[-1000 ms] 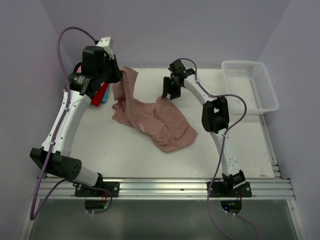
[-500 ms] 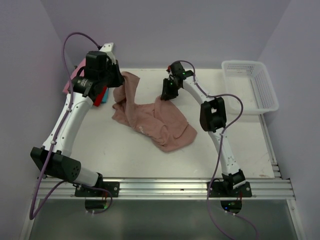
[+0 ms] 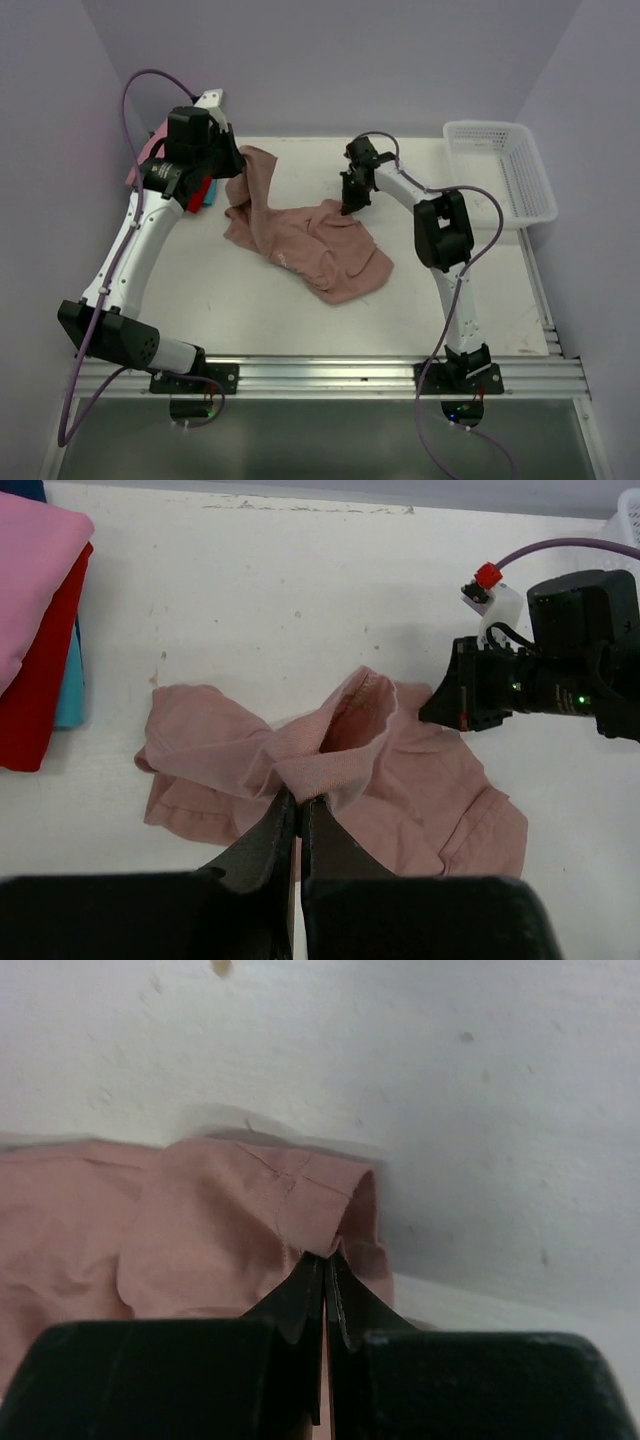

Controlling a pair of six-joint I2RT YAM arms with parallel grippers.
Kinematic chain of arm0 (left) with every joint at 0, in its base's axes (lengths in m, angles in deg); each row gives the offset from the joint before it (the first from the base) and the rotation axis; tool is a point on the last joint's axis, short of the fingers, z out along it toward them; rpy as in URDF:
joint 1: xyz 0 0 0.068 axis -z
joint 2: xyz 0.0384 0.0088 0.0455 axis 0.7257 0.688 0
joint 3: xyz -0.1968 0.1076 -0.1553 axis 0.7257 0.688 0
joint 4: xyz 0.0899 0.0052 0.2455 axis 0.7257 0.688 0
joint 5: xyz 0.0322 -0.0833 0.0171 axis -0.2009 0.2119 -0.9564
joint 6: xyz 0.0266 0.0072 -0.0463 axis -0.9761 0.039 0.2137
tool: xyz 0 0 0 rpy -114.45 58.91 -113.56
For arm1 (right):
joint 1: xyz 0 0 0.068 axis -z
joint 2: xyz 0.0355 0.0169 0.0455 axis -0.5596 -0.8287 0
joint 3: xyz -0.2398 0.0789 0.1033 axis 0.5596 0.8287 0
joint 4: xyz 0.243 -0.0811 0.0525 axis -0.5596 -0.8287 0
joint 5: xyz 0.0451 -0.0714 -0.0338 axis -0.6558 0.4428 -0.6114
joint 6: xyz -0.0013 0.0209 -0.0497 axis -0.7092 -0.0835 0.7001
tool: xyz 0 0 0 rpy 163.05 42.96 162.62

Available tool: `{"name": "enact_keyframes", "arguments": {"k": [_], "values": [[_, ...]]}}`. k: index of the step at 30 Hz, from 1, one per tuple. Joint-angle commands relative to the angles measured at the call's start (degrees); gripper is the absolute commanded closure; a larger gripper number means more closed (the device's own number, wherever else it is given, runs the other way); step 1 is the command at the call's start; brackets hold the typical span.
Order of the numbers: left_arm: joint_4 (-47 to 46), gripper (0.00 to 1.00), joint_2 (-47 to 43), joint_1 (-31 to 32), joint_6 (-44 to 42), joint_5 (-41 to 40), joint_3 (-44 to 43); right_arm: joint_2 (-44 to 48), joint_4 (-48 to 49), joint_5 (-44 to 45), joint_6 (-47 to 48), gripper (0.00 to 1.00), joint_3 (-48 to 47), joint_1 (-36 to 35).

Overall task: Fold and stack the t-shirts
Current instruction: Flatten the tshirt out

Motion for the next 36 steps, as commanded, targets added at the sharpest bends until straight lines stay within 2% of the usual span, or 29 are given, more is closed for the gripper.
{"name": "enact_keyframes", "arguments": {"k": [1, 4, 12, 17, 20, 23, 24, 25, 27, 32, 35, 36], "values": [[-3.27, 1.0, -2.3, -0.97, 0.36, 0.47, 0.47, 8.24, -1.51, 9.62, 2.87, 1.0, 8.69, -0.31], [-3.44, 1.0, -2.57, -1.41, 0.36, 0.47, 0.91, 15.27, 0.33, 12.96, 2.96, 1.0, 17.3, -1.01], [-3.8, 1.0, -3.18, -2.81, 0.27, 0.9, 2.58, 29.88, 4.12, 13.58, 0.77, 1.0, 38.56, -2.94], [-4.59, 1.0, -3.71, -3.52, 0.36, 1.69, 3.9, 37.69, 3.95, 14.1, -0.11, 1.0, 46.41, -5.32], [-5.2, 1.0, -3.71, -3.69, 0.53, 2.66, 4.69, 39.82, 3.59, 17.25, -0.64, 1.0, 46.6, -5.67], [-5.64, 1.0, -3.62, -3.69, 0.8, 3.45, 5.31, 38.25, 2.46, 22.09, -0.03, 0.5, 41.27, -5.58], [-5.73, 1.0, -3.53, -3.69, 0.88, 3.71, 5.31, 37.02, 1.93, 22.98, 0.15, 0.29, 39.15, -5.41], [-5.73, 1.0, -3.53, -3.69, 0.97, 3.8, 5.13, 33.79, 0.71, 23.86, 0.85, 0.24, 34.86, -5.23], [-5.73, 1.0, -3.53, -3.78, 1.06, 4.07, 5.13, 30.44, -0.35, 24.92, 1.03, 0.2, 30.27, -4.19], [-5.2, 1.0, -3.97, -3.69, 0.89, 3.63, 5.22, 20.24, -1.59, 26.33, 0.68, 0.23, 18.41, -1.81], [-5.03, 1.0, -4.24, -3.87, 0.8, 3.45, 5.13, 16.55, -1.85, 26.15, 0.51, 0.36, 14.53, -0.84], [-5.11, 1.0, -4.24, -3.87, 0.8, 3.45, 4.96, 15.84, -2.03, 25.8, 0.33, 0.46, 13.91, -0.49]]}}
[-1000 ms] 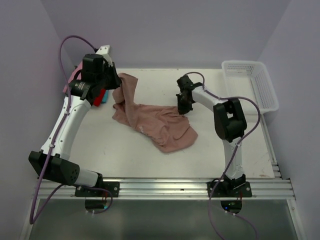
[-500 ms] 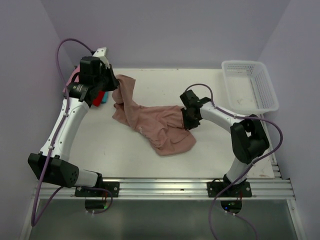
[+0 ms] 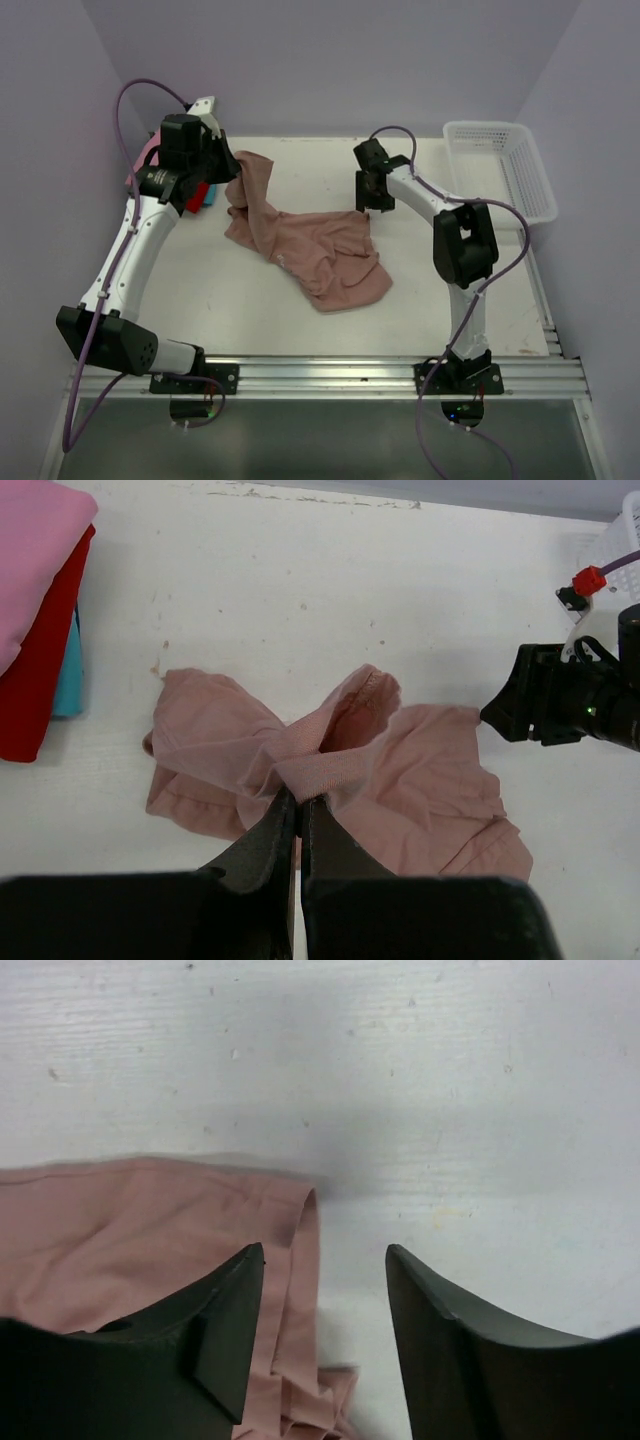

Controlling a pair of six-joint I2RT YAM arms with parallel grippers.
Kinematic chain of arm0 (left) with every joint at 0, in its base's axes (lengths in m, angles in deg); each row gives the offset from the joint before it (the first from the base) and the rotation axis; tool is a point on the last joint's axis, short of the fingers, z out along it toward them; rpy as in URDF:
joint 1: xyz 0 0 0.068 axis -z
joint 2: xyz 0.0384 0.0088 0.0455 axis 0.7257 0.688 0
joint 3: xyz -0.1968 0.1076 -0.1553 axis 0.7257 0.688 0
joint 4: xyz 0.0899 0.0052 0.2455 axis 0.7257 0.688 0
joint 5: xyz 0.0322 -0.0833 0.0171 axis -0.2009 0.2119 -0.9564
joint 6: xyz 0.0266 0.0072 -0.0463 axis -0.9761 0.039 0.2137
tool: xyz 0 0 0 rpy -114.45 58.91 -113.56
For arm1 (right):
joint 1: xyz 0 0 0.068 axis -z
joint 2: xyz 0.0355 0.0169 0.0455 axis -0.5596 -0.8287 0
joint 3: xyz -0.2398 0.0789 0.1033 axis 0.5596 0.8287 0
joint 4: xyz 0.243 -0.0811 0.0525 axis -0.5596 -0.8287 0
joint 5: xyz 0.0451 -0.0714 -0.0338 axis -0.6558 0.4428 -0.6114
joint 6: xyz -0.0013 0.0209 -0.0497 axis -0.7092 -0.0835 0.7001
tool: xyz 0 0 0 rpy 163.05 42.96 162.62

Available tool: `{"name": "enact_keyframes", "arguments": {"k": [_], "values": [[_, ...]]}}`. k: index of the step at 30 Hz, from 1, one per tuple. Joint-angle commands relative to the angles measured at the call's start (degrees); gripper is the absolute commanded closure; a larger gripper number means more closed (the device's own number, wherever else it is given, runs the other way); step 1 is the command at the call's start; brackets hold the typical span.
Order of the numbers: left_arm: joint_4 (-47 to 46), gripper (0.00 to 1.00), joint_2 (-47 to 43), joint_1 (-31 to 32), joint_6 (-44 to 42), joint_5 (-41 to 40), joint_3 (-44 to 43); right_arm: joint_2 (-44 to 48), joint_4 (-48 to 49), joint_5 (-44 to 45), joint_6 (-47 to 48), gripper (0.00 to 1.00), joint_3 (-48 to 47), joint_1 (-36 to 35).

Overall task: Fold and stack the t-shirts
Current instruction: Flatten the tshirt out

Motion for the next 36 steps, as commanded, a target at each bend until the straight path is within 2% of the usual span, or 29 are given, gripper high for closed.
{"name": "enact_keyframes", "arguments": {"k": [1, 3, 6, 13, 18, 22, 25, 32, 36], "values": [[-2.25, 1.0, -2.12, -0.7, 0.34, 0.65, -0.36, -3.07, -1.81, 1.06, -0.37, 0.49, -4.5, 1.3], [-2.25, 1.0, -2.12, -0.79, 0.43, 0.66, -0.36, -4.83, -1.73, 0.35, -0.72, 0.55, -5.56, 1.92], [-2.43, 1.0, -2.12, -0.79, 0.6, 1.18, -0.18, -6.33, -0.85, -1.58, -1.25, 0.57, -5.91, 2.54], [-2.43, 1.0, -2.11, -0.79, 0.78, 1.45, 0.08, -8.44, 0.91, -11.24, -2.22, 0.53, -7.41, 3.15], [-2.34, 1.0, -2.12, -0.87, 0.69, 1.36, 0.08, -5.11, 6.08, -19.15, -2.57, 0.49, -5.3, 3.24], [-2.69, 1.0, -2.12, -0.87, 0.69, 1.45, 0.26, 0.59, 9.34, -18.63, -3.18, 0.47, -2.41, 3.24], [-2.95, 1.0, -1.77, -0.87, 0.95, 1.89, 0.44, 0.35, 8.12, -18.28, -3.1, 0.46, -5.19, 3.24], [-2.87, 1.0, -1.68, -0.87, 0.87, 2.15, 0.61, -10.09, 3.82, -18.9, -2.13, 0.49, -15.22, 3.24], [-2.6, 1.0, -1.76, -0.87, 0.52, 1.54, 0.52, -13.36, 2.93, -17.85, -2.39, 0.52, -17.78, 3.24]]}}
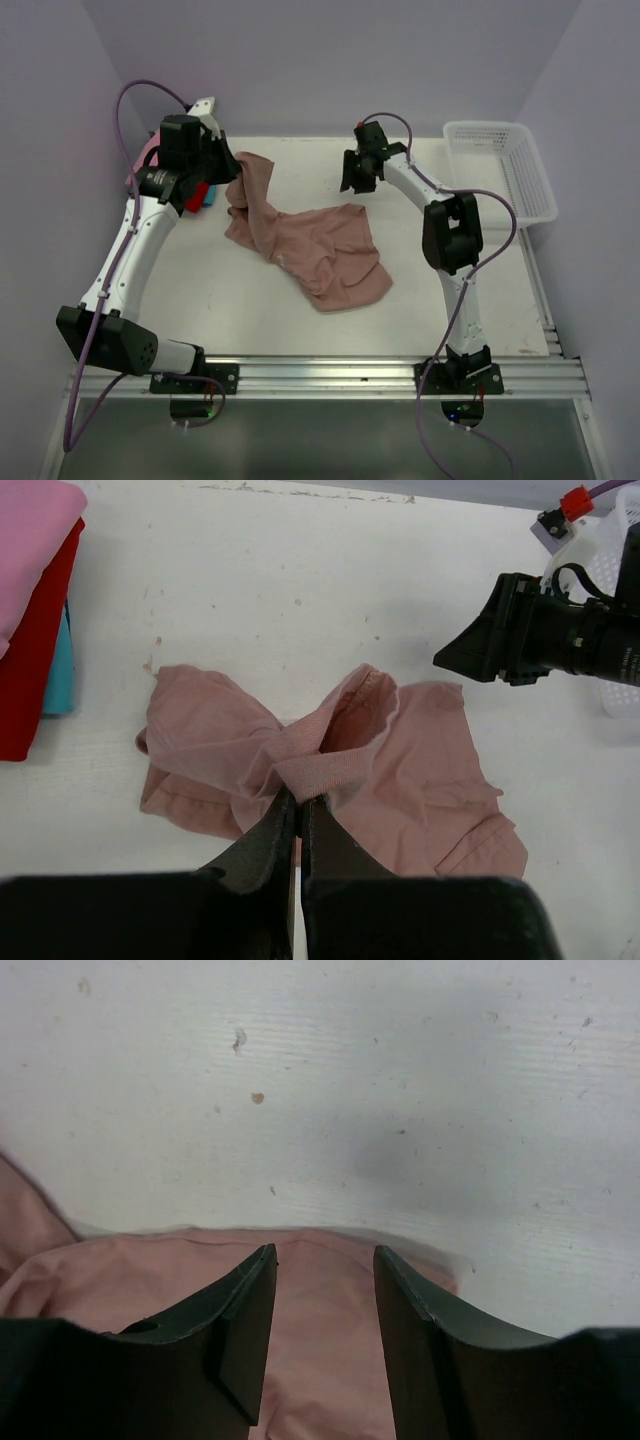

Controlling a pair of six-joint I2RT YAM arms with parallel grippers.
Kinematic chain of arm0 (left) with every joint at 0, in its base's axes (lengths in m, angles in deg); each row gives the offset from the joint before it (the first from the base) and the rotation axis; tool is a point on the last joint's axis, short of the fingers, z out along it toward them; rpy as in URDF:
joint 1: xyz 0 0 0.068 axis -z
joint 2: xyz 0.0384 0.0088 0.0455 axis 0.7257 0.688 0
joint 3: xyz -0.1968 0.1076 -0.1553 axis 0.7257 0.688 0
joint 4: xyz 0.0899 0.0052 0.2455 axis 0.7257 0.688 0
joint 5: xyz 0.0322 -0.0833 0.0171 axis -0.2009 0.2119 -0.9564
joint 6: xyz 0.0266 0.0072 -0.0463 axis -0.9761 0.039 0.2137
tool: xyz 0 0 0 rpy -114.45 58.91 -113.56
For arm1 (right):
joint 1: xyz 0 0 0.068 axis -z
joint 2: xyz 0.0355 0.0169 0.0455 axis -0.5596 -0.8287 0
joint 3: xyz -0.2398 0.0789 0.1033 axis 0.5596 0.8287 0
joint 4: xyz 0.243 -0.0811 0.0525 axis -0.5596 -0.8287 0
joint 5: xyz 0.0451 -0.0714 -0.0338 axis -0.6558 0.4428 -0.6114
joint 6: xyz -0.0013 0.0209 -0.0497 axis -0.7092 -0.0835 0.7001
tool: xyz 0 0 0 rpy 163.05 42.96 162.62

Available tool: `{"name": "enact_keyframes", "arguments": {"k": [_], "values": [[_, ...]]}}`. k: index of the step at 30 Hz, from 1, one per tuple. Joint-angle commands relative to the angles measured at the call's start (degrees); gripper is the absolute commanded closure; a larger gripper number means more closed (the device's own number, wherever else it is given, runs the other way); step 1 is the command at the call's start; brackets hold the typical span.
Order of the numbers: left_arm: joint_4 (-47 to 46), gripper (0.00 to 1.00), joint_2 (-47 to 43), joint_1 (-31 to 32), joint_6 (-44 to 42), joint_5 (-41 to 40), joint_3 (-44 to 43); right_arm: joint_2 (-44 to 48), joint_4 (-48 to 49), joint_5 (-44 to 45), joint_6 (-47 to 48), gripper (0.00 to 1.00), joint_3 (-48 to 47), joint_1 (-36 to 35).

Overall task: Fold and stack the t-shirts
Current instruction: Flatten the tshirt out

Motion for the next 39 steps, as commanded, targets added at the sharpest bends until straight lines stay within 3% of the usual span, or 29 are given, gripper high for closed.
{"name": "enact_keyframes", "arguments": {"k": [1, 6, 15, 25, 36, 39], "values": [[-2.39, 1.0, -1.63, -0.52, 0.27, 0.14, -0.04, -3.59, -2.4, 0.3, -0.25, 0.53, -2.52, 0.27], [-2.21, 1.0, -1.63, -0.79, -0.08, 0.05, 0.04, -4.21, -3.01, 2.4, -1.04, 0.55, -2.26, 0.27], [-2.3, 1.0, -1.63, -1.05, -0.08, 0.49, 0.22, 1.85, -0.91, 4.43, -0.17, 0.55, 6.34, 0.27], [-2.21, 1.0, -1.9, -1.14, -0.08, 0.57, 0.31, 5.19, 0.15, 3.82, 2.47, 0.47, 12.94, 0.27], [-2.12, 1.0, -1.98, -1.14, -0.08, 0.14, 0.57, 10.55, 1.38, 3.73, 1.68, 0.53, 18.73, 0.27], [-2.3, 1.0, -1.98, -1.14, 0.01, 0.14, 0.92, 13.71, 1.9, 4.08, 1.59, 0.46, 21.19, 0.18]]}}
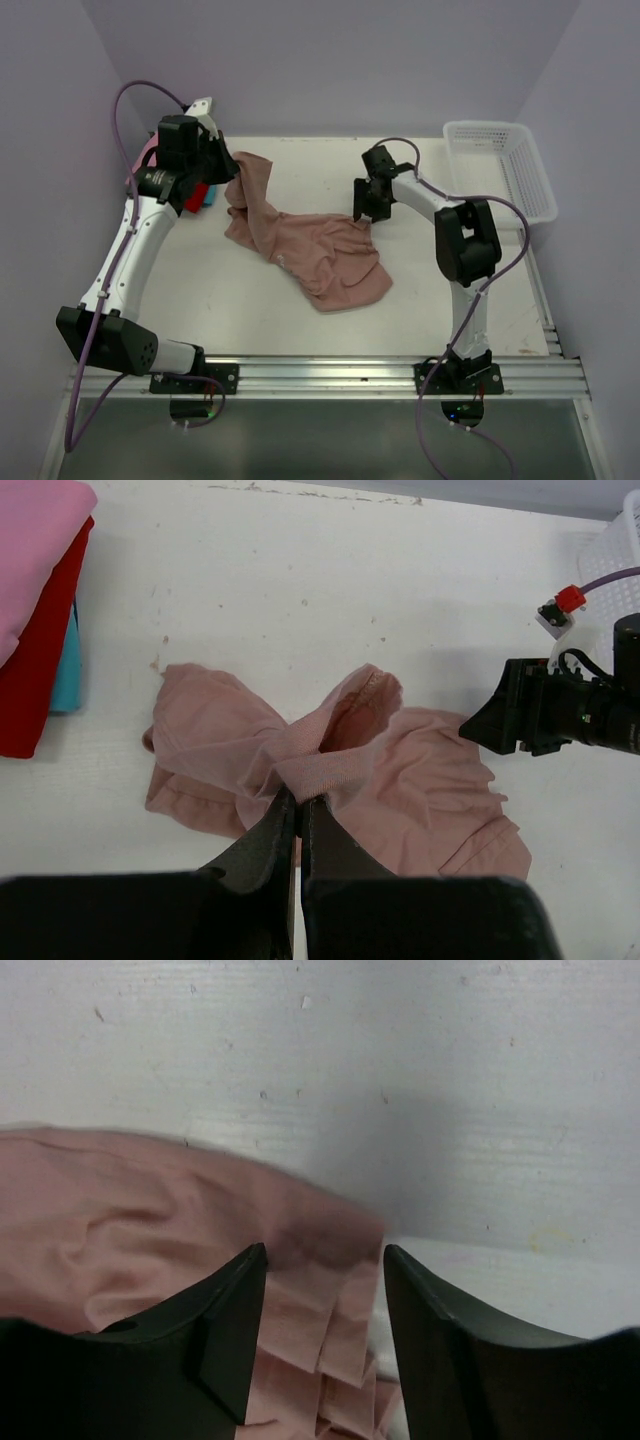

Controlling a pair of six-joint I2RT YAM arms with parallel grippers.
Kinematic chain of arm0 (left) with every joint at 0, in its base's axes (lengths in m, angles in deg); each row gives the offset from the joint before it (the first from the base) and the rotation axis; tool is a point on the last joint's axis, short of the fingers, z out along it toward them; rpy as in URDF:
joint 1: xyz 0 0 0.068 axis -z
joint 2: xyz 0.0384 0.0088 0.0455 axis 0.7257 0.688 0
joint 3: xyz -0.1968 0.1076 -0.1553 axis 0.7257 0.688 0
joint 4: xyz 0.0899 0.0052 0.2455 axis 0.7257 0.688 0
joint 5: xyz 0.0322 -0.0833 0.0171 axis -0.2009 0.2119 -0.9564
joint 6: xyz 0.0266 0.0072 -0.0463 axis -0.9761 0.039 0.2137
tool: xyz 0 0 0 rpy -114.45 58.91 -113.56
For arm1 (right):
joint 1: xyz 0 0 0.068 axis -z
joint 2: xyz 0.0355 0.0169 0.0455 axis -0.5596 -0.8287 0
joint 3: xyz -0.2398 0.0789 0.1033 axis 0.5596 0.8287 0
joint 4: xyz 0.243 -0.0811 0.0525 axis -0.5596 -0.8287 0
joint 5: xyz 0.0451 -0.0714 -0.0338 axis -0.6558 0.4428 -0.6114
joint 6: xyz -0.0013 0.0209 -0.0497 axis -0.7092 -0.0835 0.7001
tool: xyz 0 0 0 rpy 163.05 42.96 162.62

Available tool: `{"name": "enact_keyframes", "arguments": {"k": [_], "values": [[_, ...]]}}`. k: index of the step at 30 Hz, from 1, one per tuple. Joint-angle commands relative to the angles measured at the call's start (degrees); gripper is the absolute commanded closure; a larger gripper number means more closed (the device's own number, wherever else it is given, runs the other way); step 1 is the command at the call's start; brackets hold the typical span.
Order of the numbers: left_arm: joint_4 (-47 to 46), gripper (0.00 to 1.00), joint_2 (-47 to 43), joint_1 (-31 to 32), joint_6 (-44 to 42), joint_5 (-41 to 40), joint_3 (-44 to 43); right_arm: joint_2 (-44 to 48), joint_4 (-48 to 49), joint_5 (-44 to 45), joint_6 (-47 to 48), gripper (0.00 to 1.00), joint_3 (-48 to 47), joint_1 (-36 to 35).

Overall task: Fold and stack the t-shirts
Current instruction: Flatten the tshirt out

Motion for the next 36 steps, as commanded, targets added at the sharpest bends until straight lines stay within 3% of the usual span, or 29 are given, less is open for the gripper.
{"name": "enact_keyframes", "arguments": {"k": [1, 5, 23, 36], "values": [[-2.47, 1.0, -1.96, -0.44, 0.16, 0.4, 0.92, 7.05, 1.08, 1.15, 0.52, 0.43, 1.97, 0.16], [-2.74, 1.0, -1.87, -0.44, 0.43, 1.01, 1.01, 6.62, -0.33, 1.85, 1.4, 0.36, 2.41, 0.16], [-2.21, 1.0, -2.58, -0.44, 0.51, 0.93, 1.19, -1.21, -1.65, 1.94, -0.71, 0.38, -10.68, 0.25], [-2.21, 1.0, -2.75, -0.44, 0.43, 0.66, 1.62, -1.03, -1.56, 4.31, -3.08, 0.4, -5.32, 0.25]]}}
